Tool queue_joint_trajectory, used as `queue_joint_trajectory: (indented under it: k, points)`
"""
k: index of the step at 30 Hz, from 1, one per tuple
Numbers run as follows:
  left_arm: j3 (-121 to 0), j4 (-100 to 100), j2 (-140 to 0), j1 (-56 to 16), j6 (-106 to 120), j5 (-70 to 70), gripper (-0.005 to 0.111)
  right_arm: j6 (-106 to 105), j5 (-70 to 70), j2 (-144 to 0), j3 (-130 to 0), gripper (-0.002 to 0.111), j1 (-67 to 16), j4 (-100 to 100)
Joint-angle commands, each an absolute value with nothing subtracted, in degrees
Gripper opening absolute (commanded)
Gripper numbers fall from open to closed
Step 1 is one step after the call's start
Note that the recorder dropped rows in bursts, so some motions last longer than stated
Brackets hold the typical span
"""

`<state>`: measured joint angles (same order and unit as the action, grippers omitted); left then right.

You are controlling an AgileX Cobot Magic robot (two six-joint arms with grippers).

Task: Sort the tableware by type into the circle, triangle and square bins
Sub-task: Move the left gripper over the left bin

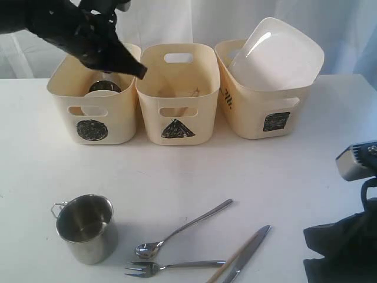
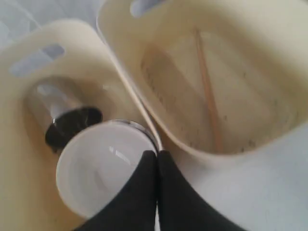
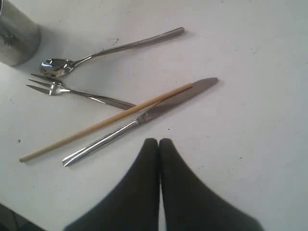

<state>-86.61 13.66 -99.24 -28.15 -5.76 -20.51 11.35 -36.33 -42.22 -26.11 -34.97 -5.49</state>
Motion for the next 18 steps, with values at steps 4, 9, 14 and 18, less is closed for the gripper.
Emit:
queue_joint_trajectory:
  k: [4,9,14,18]
  points:
    - [-86.7,8.6,-94.6,-28.1,2.7,-43.2,0.0,11.4,-36.3,-41.8,-25.7,0.0,-34.8,-4.9]
    - [-86.7,8.1,-94.3,-28.1,4.7,-57.1,0.0,11.4,-37.4,-41.8,-25.7,0.0,-34.8,-4.9]
    - [-86.7,8.1,-93.2,-28.1,17.1,-61.3,0.0,11.4,-38.8,-41.8,-25.7,0.0,-34.8,-4.9]
    - [-86.7,6.2,-91.8,-28.1,29.2,-64.9,0.0,11.4,-39.9,-41.8,-25.7,0.0,-34.8,-4.9]
